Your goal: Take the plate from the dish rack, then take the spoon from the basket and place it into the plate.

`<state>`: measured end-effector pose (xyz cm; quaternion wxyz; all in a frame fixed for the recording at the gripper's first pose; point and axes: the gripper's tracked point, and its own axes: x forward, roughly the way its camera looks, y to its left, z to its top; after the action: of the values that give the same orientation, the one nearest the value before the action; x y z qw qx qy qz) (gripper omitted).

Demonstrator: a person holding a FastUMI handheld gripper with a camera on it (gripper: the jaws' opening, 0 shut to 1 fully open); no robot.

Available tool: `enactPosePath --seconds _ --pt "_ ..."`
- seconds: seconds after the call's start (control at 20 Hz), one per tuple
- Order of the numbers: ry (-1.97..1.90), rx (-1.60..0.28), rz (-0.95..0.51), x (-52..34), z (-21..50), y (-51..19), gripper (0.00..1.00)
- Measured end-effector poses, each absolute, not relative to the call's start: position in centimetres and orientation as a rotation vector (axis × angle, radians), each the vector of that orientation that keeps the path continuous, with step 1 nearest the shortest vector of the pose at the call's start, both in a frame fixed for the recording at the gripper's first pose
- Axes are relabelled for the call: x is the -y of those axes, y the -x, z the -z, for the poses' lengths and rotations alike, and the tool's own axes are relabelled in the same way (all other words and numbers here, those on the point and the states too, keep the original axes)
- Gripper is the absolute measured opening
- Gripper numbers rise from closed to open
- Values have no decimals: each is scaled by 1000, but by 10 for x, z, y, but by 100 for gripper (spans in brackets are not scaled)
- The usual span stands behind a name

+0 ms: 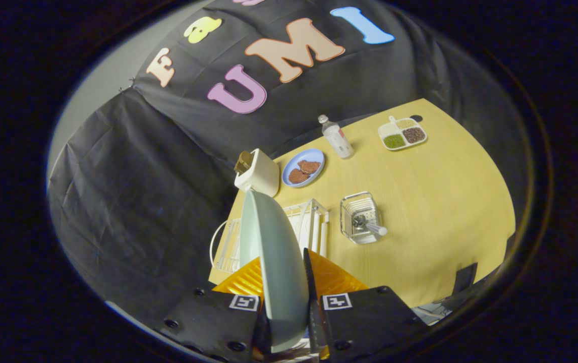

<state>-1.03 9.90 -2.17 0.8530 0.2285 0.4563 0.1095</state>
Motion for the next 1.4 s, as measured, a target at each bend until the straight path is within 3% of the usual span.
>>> enactPosePath --seconds 0.6,1.4 --pt "-709 -1013 -248 -29 133 126 32" --pt "-880 -1048 -68 9 243 57 32"
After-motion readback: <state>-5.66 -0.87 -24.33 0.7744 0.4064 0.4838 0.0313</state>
